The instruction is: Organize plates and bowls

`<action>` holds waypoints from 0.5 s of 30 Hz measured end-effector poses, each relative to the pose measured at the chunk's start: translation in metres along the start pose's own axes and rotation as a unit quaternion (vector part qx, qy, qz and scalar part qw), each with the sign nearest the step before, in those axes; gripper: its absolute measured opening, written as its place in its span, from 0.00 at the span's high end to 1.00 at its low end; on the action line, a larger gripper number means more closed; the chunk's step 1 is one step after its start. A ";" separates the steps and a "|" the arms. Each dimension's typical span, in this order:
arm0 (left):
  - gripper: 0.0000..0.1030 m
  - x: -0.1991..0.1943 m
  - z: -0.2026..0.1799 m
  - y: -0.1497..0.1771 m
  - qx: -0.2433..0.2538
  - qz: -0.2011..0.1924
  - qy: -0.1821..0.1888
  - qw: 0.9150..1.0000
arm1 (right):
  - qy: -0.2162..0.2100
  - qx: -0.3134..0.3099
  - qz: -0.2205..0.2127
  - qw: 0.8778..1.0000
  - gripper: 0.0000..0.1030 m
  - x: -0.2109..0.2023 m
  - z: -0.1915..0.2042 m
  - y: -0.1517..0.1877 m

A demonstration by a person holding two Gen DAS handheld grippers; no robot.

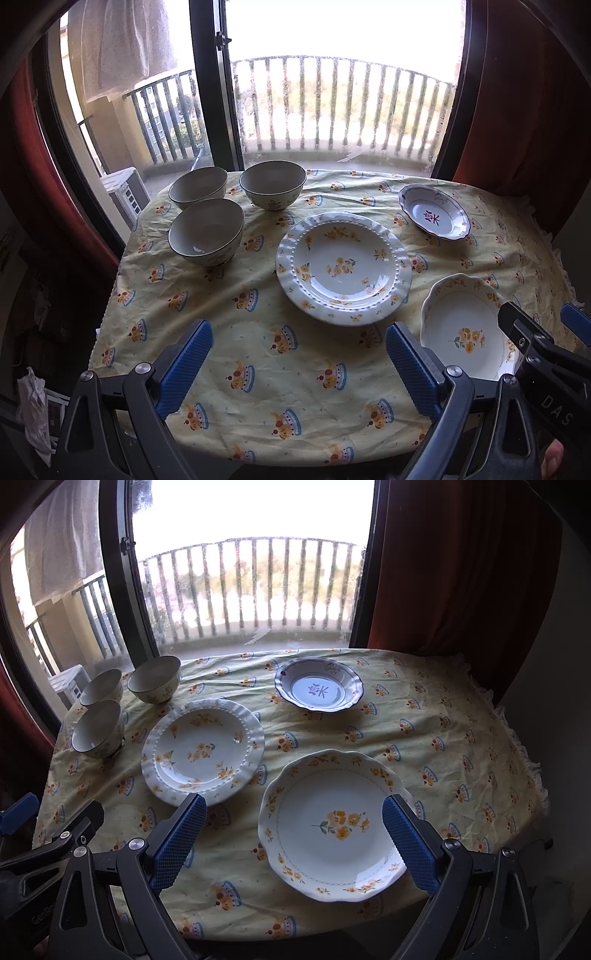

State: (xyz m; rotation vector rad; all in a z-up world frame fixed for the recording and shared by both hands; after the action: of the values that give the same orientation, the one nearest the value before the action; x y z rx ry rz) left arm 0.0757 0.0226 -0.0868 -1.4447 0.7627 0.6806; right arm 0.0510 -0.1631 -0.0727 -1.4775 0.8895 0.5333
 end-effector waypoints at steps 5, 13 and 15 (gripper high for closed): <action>0.08 0.007 -0.012 -0.001 0.015 0.007 0.010 1.000 | 0.005 0.011 0.003 1.000 0.05 0.003 -0.006 0.002; 0.12 0.025 -0.051 0.000 0.029 0.020 0.012 0.999 | 0.000 0.017 0.002 1.000 0.05 0.021 -0.034 0.002; 0.13 0.030 -0.064 0.002 0.026 0.027 0.012 0.999 | 0.000 0.012 0.005 1.000 0.06 0.029 -0.045 0.002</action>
State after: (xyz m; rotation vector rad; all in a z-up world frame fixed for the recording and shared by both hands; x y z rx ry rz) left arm 0.0895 -0.0428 -0.1105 -1.3909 0.8344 0.6804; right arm 0.0585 -0.2127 -0.0906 -1.4519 0.9019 0.5284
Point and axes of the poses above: each gripper's, at about its wrist camera, not at the fingertips, and x roughly the way its jaws point, z to its left, y to its underside, the point moved 10 cm from there along x, roughly the way its jaws point, and after that the axes turned 2 degrees about -x, right-handed, at the moved point
